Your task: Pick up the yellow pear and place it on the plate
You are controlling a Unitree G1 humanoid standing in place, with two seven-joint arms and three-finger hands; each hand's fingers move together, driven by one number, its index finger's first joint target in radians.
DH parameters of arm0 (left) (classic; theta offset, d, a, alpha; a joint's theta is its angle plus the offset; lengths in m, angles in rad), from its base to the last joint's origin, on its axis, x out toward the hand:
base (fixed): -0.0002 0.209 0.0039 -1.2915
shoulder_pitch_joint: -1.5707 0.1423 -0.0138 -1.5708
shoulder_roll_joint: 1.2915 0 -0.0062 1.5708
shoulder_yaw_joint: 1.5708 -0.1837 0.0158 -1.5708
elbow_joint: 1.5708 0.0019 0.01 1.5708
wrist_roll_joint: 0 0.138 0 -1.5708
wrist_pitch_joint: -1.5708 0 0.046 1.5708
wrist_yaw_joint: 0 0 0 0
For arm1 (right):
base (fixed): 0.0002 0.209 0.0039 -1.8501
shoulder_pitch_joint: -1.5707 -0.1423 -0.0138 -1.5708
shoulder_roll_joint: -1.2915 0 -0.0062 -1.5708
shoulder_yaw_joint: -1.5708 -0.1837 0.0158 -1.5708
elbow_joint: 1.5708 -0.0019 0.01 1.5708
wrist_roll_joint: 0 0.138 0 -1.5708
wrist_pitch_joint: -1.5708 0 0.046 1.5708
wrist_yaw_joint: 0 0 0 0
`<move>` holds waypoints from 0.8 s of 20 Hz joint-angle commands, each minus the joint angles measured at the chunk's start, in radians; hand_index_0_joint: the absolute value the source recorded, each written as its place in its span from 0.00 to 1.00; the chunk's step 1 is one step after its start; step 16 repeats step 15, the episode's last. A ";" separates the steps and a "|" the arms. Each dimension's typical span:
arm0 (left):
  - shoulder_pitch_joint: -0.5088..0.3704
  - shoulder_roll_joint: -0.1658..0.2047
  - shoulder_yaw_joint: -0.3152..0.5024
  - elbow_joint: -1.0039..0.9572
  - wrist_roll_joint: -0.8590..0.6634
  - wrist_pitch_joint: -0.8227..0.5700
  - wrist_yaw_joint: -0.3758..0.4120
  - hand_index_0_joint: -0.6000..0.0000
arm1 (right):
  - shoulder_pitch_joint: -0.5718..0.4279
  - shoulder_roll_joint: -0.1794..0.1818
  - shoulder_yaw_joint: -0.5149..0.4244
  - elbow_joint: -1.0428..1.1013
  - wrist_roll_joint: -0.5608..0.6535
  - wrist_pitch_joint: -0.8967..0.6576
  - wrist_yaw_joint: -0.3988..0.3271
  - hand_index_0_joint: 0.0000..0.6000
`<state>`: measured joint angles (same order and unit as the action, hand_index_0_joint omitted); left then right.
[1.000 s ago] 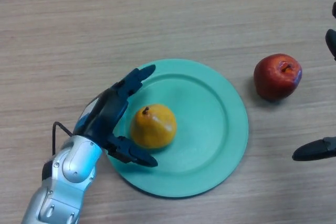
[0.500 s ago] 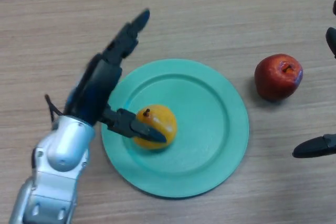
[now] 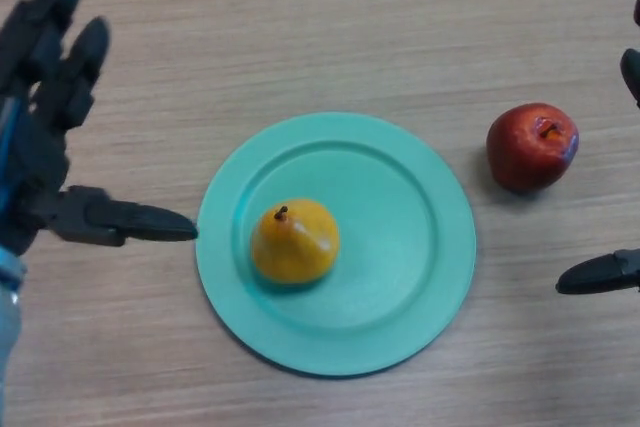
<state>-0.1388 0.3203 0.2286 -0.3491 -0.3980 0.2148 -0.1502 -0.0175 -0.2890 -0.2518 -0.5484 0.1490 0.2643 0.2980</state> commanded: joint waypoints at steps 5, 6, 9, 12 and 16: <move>-0.033 0.048 0.050 -0.070 -0.038 -0.012 0.064 1.00 | -0.028 -0.040 -0.054 -0.051 0.065 -0.121 -0.025 0.00; -0.033 0.047 0.049 -0.074 -0.033 -0.013 0.065 1.00 | -0.026 -0.039 -0.052 -0.052 0.066 -0.117 -0.023 0.00; -0.038 0.046 0.049 -0.089 -0.020 0.008 0.075 1.00 | -0.030 -0.037 -0.047 -0.058 0.060 -0.116 -0.025 0.00; -0.036 0.045 0.046 -0.098 0.000 0.007 0.084 1.00 | -0.028 -0.034 -0.038 -0.067 0.062 -0.113 -0.029 0.00; -0.024 0.038 0.048 -0.116 0.018 0.011 0.083 1.00 | -0.029 -0.033 -0.036 -0.070 0.068 -0.104 -0.024 0.00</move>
